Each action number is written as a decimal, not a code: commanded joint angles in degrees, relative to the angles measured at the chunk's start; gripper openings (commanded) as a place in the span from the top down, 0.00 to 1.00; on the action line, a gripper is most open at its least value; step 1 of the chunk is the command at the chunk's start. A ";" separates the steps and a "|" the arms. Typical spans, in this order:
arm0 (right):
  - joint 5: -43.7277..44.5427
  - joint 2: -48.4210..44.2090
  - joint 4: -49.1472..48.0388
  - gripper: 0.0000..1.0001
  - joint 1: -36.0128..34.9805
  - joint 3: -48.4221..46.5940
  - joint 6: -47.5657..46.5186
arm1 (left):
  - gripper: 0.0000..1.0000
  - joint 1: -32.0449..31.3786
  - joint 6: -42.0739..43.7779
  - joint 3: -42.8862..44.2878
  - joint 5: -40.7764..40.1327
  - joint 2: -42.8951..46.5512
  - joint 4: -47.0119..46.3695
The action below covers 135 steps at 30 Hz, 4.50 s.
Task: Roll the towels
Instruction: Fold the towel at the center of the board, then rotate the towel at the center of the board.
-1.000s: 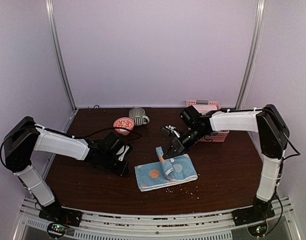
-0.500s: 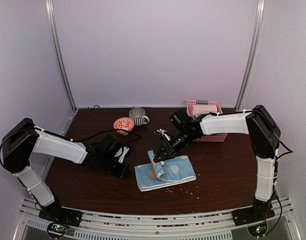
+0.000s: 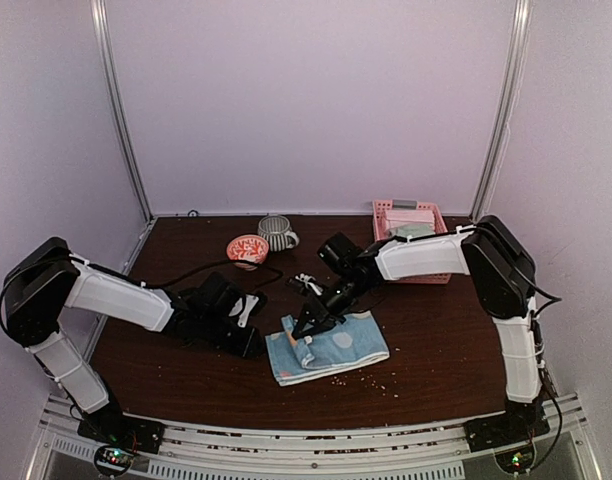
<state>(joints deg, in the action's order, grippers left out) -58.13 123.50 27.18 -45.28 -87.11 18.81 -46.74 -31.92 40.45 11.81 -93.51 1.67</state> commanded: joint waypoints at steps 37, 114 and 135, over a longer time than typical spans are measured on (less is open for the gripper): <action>7.75 -10.73 13.35 0.80 3.80 -6.08 -20.78 | 0.87 -1.09 -1.05 1.60 -8.81 15.29 11.83; 11.01 -30.23 12.98 0.66 16.45 25.00 -48.60 | 1.00 1.56 7.42 15.98 -4.39 -8.59 12.63; 13.89 -28.71 11.59 0.65 17.31 25.09 -47.86 | 0.87 0.69 16.42 23.92 -4.61 -8.40 6.73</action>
<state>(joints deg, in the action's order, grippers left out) -44.86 94.85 39.22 -28.32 -62.08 -29.54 -45.19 -17.82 68.97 7.05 -111.74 12.10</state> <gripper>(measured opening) 0.347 0.115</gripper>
